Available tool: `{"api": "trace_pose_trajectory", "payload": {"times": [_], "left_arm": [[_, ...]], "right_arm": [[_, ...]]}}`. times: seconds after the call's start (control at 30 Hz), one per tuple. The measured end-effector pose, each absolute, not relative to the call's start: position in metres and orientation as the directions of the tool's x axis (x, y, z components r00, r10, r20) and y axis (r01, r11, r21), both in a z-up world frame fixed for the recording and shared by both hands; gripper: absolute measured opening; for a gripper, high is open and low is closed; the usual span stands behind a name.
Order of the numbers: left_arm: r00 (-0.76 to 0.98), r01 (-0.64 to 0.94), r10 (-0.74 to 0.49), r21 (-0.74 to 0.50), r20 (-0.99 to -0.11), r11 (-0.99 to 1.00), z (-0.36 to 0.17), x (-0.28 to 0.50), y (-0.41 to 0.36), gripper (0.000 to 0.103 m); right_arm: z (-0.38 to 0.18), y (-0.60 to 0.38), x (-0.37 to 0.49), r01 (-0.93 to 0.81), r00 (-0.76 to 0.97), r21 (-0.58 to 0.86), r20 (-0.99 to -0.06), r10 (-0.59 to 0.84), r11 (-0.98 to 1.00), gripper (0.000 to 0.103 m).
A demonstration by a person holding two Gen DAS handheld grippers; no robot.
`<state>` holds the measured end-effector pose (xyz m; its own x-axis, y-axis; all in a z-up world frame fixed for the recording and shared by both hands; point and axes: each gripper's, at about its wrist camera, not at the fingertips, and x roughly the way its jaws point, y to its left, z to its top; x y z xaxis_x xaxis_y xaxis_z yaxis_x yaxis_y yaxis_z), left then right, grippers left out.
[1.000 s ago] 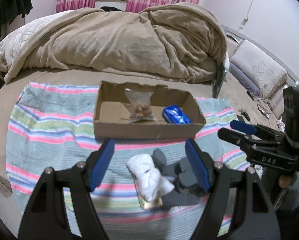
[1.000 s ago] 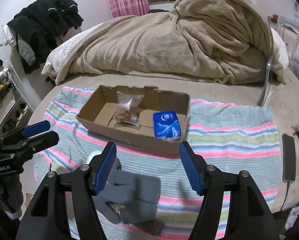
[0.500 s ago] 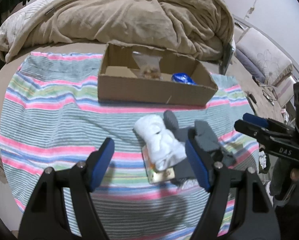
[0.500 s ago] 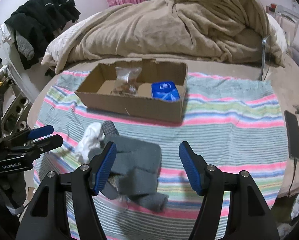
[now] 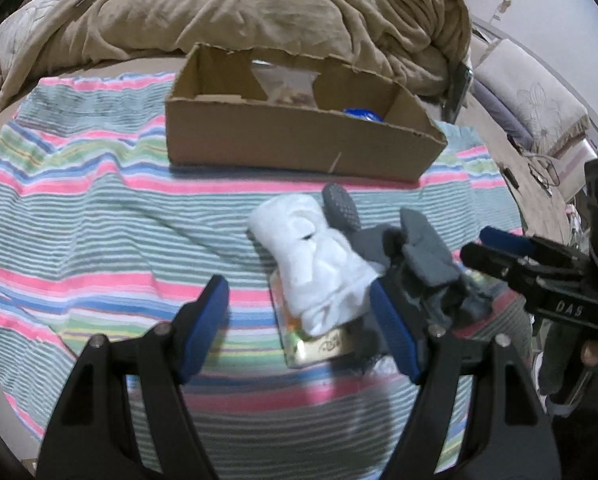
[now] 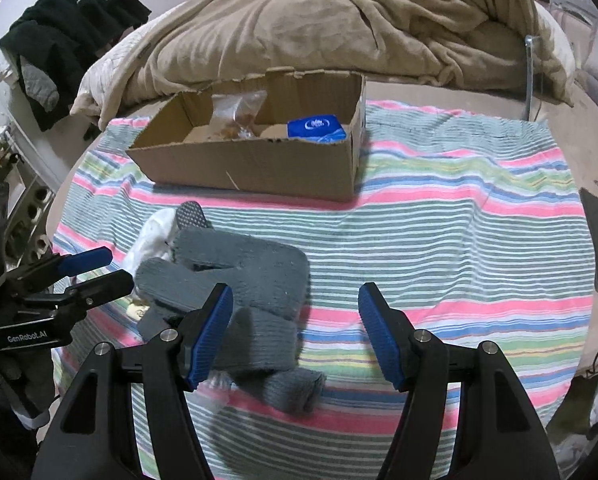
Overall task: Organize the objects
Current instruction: 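Grasp the white sock with the left tool while the right tool grasps the grey gloves, then lower the sock and gloves into the cardboard box and open both tools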
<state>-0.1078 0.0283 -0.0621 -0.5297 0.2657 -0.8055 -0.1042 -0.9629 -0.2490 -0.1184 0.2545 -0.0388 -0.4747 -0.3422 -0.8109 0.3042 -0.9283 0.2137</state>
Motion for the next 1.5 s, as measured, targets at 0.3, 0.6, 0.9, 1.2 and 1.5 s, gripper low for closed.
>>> {"api": "trace_pose_trajectory", "payload": {"times": [0.3,0.6,0.9,1.2,1.5], "left_arm": [[-0.543,-0.099,0.302,-0.298,-0.784,-0.949,-0.067,-0.12,0.029,0.075],[-0.503,-0.14,0.346,-0.321,-0.792,-0.937,-0.083,-0.129,0.041,0.068],[-0.52,-0.179,0.389,-0.349,-0.761,-0.92,-0.075,-0.13,0.044,0.045],[-0.541,-0.199,0.379,-0.323,-0.751,-0.925,-0.063,-0.124,0.044,0.04],[-0.582,-0.196,0.369,-0.315,-0.724,-0.928,-0.048,-0.113,0.033,0.036]], "right_arm": [[-0.061,0.249,-0.129,0.304,-0.432,0.239,-0.829,-0.357,-0.922,0.069],[-0.082,0.243,-0.14,0.296,-0.379,0.288,-0.84,-0.389,-0.911,0.073],[-0.084,0.247,-0.137,0.309,-0.374,0.36,-0.805,-0.46,-0.88,0.04],[-0.07,0.253,-0.128,0.302,-0.392,0.388,-0.782,-0.484,-0.871,0.039],[-0.047,0.26,-0.12,0.303,-0.44,0.373,-0.762,-0.476,-0.877,0.039]]}}
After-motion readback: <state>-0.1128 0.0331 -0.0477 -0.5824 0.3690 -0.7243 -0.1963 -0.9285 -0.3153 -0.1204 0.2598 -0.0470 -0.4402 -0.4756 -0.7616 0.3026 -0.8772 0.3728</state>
